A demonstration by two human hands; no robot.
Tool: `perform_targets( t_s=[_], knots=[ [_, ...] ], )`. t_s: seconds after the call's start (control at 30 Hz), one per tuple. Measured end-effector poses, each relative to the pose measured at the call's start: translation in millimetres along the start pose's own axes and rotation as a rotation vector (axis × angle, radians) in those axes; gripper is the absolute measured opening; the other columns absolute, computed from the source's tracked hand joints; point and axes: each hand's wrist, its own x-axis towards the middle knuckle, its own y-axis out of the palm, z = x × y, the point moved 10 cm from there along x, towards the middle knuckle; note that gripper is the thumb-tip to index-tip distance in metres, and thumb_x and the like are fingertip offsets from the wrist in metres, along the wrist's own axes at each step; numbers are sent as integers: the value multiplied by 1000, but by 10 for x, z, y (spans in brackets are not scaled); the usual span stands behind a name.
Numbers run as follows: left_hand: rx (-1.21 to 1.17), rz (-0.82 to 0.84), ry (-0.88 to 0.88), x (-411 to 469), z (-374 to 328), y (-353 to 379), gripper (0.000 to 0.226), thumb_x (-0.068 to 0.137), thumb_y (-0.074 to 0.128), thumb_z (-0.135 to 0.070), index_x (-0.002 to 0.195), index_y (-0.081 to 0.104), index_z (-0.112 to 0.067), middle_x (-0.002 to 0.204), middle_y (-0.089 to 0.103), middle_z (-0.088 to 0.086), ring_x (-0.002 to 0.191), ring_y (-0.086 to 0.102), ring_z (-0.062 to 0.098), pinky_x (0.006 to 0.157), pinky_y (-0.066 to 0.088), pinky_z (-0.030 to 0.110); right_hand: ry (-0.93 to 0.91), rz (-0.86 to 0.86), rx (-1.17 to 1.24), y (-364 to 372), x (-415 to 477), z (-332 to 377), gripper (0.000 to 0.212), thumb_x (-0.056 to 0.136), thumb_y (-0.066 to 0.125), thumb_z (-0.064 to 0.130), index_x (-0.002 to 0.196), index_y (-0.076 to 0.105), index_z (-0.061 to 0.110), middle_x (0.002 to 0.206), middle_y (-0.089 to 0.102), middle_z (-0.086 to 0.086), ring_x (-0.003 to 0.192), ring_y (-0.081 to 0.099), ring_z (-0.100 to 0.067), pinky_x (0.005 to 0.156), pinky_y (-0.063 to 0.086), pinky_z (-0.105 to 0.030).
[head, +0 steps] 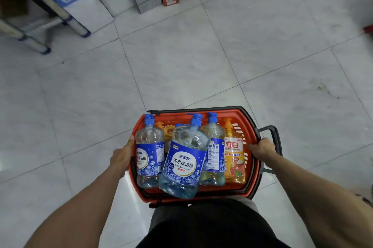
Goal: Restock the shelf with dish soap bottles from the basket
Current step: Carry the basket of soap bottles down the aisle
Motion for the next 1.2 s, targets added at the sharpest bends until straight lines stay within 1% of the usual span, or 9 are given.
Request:
perform_targets(
  t_s=[0.13, 0.27, 0.4, 0.47, 0.63, 0.77, 0.87, 0.97, 1.2],
  knots=[
    [79, 52, 84, -111, -437, 167, 90, 82, 63, -85, 121, 73, -4, 120, 74, 21, 108, 71, 43, 103, 56, 59, 27, -54, 64, -271, -136, -159, 48, 91, 79, 42, 121, 67, 5, 101, 72, -12, 97, 74, -32, 90, 64, -46],
    [180, 82, 155, -151, -881, 329, 81, 88, 62, -79, 112, 75, -3, 115, 76, 22, 102, 72, 42, 101, 58, 57, 72, -135, 155, -474, -330, -383, 46, 90, 80, 42, 116, 67, 6, 96, 68, -9, 89, 68, -29, 85, 62, -41],
    [297, 148, 215, -160, -1376, 577, 81, 93, 60, -74, 124, 71, 0, 124, 73, 22, 108, 71, 45, 104, 55, 60, 162, -198, 306, -438, -631, -687, 38, 87, 83, 43, 96, 61, 14, 76, 63, 1, 69, 64, -19, 56, 51, -28],
    [390, 170, 267, -185, -1686, 705, 80, 94, 60, -74, 124, 71, 0, 125, 73, 23, 109, 71, 44, 105, 55, 59, 219, -234, 400, -324, -847, -880, 35, 88, 82, 42, 94, 61, 15, 75, 62, 2, 66, 63, -15, 50, 46, -25],
    [626, 214, 447, -430, -2406, 1129, 82, 93, 61, -73, 123, 70, 2, 126, 72, 24, 111, 70, 44, 103, 56, 56, 344, -284, 606, 219, -1383, -1374, 38, 89, 82, 39, 107, 69, 8, 91, 71, -7, 87, 71, -29, 79, 61, -39],
    [823, 244, 572, -764, -2700, 1565, 81, 94, 62, -72, 122, 69, 3, 126, 71, 25, 111, 69, 45, 103, 57, 56, 445, -317, 769, 771, -1791, -1700, 45, 93, 79, 32, 120, 71, -3, 114, 75, -22, 102, 73, -38, 93, 61, -48],
    [961, 257, 671, -1056, -2786, 1903, 83, 94, 63, -71, 127, 67, 5, 130, 68, 27, 116, 66, 46, 103, 56, 56, 540, -339, 906, 1298, -2086, -1925, 46, 93, 80, 30, 120, 71, -5, 112, 74, -22, 101, 72, -38, 90, 60, -46],
    [1116, 299, 758, -1351, -2661, 2272, 84, 95, 61, -71, 128, 66, 6, 129, 68, 28, 117, 65, 47, 104, 55, 57, 626, -353, 1058, 1839, -2378, -2115, 45, 92, 82, 31, 117, 71, -4, 98, 69, -13, 86, 67, -30, 79, 57, -38],
    [1426, 383, 911, -2043, -1793, 3034, 79, 99, 58, -67, 125, 66, 7, 124, 70, 27, 112, 68, 46, 101, 57, 60, 797, -346, 1299, 3146, -3030, -2593, 41, 90, 84, 34, 113, 69, 3, 89, 65, -7, 69, 62, -18, 69, 54, -33]
  ],
)
